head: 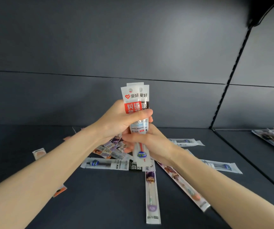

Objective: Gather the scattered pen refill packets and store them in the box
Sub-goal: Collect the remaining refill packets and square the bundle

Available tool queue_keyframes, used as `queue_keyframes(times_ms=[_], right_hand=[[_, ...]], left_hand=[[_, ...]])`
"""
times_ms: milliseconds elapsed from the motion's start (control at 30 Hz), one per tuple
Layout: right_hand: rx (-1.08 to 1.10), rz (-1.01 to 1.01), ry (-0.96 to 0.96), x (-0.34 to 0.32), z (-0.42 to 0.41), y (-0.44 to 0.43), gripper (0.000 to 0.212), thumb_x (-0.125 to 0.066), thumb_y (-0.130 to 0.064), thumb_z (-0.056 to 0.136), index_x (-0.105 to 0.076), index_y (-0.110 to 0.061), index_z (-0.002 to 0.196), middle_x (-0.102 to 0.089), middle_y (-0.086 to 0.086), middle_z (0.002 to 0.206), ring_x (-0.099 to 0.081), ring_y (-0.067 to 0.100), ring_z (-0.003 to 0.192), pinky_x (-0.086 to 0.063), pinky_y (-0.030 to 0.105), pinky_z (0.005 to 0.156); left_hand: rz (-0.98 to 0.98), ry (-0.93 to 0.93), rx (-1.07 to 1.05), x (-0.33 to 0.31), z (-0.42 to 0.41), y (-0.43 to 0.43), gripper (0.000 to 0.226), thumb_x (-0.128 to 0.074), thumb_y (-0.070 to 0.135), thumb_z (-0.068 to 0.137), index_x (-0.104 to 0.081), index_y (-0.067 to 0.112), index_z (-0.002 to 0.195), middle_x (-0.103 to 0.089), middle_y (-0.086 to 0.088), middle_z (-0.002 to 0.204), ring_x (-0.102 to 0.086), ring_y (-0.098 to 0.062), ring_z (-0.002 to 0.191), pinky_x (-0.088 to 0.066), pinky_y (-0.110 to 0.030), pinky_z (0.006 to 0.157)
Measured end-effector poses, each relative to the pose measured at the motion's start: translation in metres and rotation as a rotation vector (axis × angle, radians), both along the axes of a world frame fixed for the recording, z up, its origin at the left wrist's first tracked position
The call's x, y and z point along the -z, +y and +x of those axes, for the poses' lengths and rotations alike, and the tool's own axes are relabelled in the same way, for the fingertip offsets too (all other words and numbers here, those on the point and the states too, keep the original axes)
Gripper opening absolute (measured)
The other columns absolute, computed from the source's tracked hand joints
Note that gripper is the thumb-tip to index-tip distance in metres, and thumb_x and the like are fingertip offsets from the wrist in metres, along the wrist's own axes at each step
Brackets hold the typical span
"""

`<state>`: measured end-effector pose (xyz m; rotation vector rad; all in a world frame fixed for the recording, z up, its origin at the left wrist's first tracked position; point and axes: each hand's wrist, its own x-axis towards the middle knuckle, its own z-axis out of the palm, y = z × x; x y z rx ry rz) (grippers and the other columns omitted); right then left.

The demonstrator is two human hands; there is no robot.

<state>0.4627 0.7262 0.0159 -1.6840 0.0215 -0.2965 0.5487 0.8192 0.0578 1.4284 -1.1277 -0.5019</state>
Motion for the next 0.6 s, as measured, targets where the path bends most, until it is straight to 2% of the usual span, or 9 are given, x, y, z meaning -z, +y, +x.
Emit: queue_keyframes(times_ms=[100, 233, 367, 533, 600], right_hand=[[0.052, -0.048, -0.022, 0.0, -0.026, -0.014, 0.02, -0.061, -0.008, 0.089, -0.06, -0.013, 0.07, -0.052, 0.003, 0.053, -0.051, 0.017, 0.048, -0.047, 0.042, 0.068], [0.088, -0.021, -0.012, 0.002, -0.074, -0.036, 0.025, -0.057, -0.009, 0.092, -0.058, -0.012, 0.068, -0.054, 0.002, 0.055, -0.052, 0.015, 0.046, -0.05, 0.029, 0.056], [0.177, -0.075, -0.022, 0.012, -0.12, -0.054, 0.023, -0.06, -0.01, 0.091, -0.056, -0.008, 0.069, -0.052, 0.002, 0.05, -0.048, 0.014, 0.041, -0.046, 0.026, 0.053], [0.252, 0.043, -0.006, 0.024, -0.174, -0.071, 0.022, -0.062, -0.01, 0.089, -0.053, -0.009, 0.07, -0.052, 0.005, 0.05, -0.048, 0.017, 0.039, -0.047, 0.026, 0.045], [0.277, 0.11, -0.01, 0.026, -0.191, -0.078, 0.021, -0.062, -0.011, 0.089, -0.052, -0.008, 0.072, -0.052, 0.005, 0.05, -0.048, 0.017, 0.04, -0.047, 0.028, 0.045]], left_hand=[[-0.005, -0.002, 0.043, -0.002, -0.022, -0.013, 0.01, -0.064, 0.019, 0.086, -0.067, 0.011, 0.091, -0.075, -0.004, 0.087, -0.072, -0.016, 0.084, -0.057, -0.023, 0.071], [-0.054, 0.005, 0.027, 0.004, -0.054, -0.023, 0.024, -0.06, 0.023, 0.088, -0.064, 0.015, 0.111, -0.073, 0.006, 0.104, -0.067, -0.001, 0.097, -0.051, -0.012, 0.083], [0.013, -0.083, -0.087, 0.03, -0.091, -0.027, 0.02, -0.059, 0.027, 0.089, -0.066, 0.018, 0.104, -0.072, 0.008, 0.102, -0.065, 0.005, 0.095, -0.046, -0.005, 0.08], [0.081, -0.12, -0.241, 0.069, -0.146, -0.031, 0.009, -0.059, 0.022, 0.091, -0.066, 0.019, 0.096, -0.069, 0.009, 0.097, -0.062, 0.006, 0.089, -0.042, -0.004, 0.076], [0.171, -0.19, -0.294, 0.082, -0.167, -0.03, 0.011, -0.059, 0.025, 0.09, -0.065, 0.021, 0.099, -0.066, 0.012, 0.101, -0.059, 0.005, 0.091, -0.043, -0.011, 0.079]])
